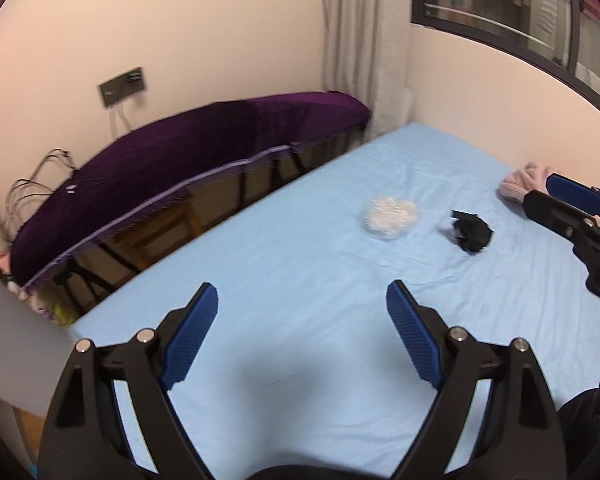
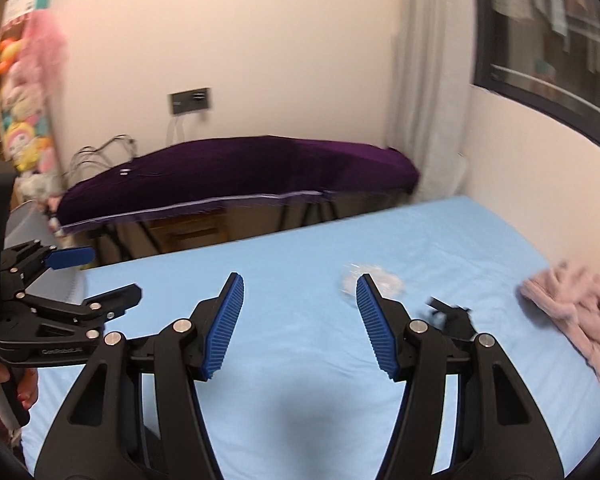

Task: Collect trash
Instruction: 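Move both open tools back over the bed toward the plastic bag, then grasp the clear plastic bag with the left tool while the right tool grasps the black mesh bag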

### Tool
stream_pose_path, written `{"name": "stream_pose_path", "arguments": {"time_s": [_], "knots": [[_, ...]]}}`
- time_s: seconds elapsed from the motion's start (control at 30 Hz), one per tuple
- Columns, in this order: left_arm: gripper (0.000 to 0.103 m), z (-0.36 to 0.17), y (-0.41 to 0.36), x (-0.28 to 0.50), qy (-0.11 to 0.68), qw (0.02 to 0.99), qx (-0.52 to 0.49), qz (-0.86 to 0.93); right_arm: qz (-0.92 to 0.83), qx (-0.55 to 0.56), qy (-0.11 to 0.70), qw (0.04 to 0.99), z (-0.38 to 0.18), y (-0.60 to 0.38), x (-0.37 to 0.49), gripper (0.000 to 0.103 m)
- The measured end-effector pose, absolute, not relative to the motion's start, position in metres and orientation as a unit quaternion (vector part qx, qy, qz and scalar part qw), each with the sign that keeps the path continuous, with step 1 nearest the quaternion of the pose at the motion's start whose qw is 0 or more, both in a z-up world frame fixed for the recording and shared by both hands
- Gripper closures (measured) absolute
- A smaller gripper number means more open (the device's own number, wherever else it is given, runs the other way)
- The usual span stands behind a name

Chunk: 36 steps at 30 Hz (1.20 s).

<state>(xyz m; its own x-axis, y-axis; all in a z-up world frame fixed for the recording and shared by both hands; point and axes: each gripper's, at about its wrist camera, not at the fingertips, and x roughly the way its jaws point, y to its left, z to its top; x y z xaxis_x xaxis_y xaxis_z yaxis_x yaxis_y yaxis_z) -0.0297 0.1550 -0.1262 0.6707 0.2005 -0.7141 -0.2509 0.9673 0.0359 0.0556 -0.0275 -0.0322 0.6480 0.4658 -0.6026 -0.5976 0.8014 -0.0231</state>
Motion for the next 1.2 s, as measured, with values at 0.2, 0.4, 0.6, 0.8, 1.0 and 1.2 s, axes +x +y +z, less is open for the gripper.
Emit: {"name": "stream_pose_path", "arguments": {"time_s": [0.2, 0.4, 0.6, 0.8, 1.0, 1.2], "knots": [[0.017, -0.169, 0.102, 0.043, 0.415, 0.906, -0.039, 0.076, 0.212, -0.089, 0.325, 0.917, -0.066, -0.112, 0.114, 0.046], [0.017, -0.218, 0.071, 0.114, 0.436, 0.897, -0.041, 0.053, 0.149, -0.082, 0.360, 0.917, -0.117, -0.171, 0.183, 0.044], [0.017, -0.264, 0.063, 0.188, 0.455, 0.888, -0.039, 0.045, 0.126, -0.076, 0.390, 0.909, -0.172, -0.190, 0.245, 0.039], [0.017, -0.300, 0.065, 0.247, 0.460, 0.886, -0.022, 0.046, 0.130, -0.081, 0.409, 0.900, -0.219, -0.180, 0.299, 0.034], [0.017, -0.329, 0.073, 0.293, 0.457, 0.888, -0.012, 0.045, 0.136, -0.081, 0.428, 0.890, -0.259, -0.167, 0.329, 0.034], [0.017, -0.360, 0.083, 0.324, 0.470, 0.882, -0.018, 0.032, 0.137, -0.079, 0.449, 0.879, -0.293, -0.162, 0.342, 0.031]]}}
